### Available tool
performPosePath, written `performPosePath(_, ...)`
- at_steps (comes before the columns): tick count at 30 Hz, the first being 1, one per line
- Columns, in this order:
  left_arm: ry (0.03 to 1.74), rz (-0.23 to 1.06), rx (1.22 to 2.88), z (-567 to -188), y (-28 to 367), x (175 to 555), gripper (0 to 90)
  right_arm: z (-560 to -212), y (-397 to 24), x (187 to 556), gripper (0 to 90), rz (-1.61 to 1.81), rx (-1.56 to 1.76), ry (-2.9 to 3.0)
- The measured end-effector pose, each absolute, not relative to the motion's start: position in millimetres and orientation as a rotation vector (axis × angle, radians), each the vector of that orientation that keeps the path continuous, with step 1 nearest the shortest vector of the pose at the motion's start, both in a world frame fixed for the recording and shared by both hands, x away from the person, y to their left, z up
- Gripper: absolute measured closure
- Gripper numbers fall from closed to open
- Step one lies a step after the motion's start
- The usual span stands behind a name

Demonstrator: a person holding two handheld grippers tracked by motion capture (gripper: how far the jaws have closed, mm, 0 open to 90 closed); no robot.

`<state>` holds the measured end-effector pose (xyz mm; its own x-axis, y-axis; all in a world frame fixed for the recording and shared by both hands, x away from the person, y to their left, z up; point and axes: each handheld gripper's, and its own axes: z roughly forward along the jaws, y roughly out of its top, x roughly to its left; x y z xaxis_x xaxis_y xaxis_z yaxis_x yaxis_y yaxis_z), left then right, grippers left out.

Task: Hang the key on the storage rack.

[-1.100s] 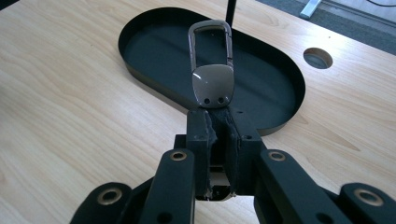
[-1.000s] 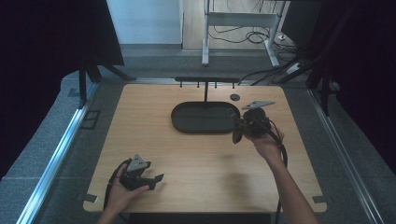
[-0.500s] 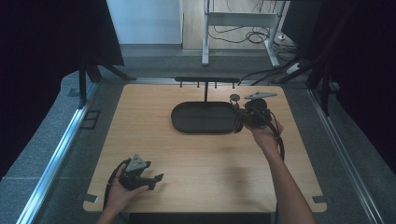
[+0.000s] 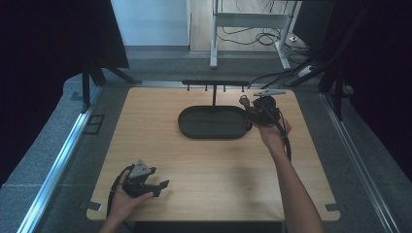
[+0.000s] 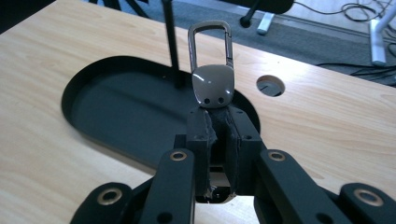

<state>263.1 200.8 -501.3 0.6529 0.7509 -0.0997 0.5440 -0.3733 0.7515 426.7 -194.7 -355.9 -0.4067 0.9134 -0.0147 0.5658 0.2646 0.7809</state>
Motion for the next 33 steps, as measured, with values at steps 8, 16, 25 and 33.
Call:
performPosePath(8,1.001,0.333,2.074,-500.8,200.6,262.9,26.2,-362.2,-195.1,437.4,81.1,0.990,1.365,2.024)
performPosePath(16,1.001,0.330,2.070,-500.2,202.1,263.1,26.2,-366.5,-189.8,447.8,81.1,0.987,1.376,2.001)
performPosePath(25,0.990,0.323,2.075,-500.2,202.0,263.0,26.2,-369.1,-186.9,457.2,81.1,0.999,1.400,1.968)
performPosePath(33,0.994,0.323,2.071,-499.8,203.2,263.2,26.2,-376.8,-185.1,467.5,81.1,0.986,1.422,1.940)
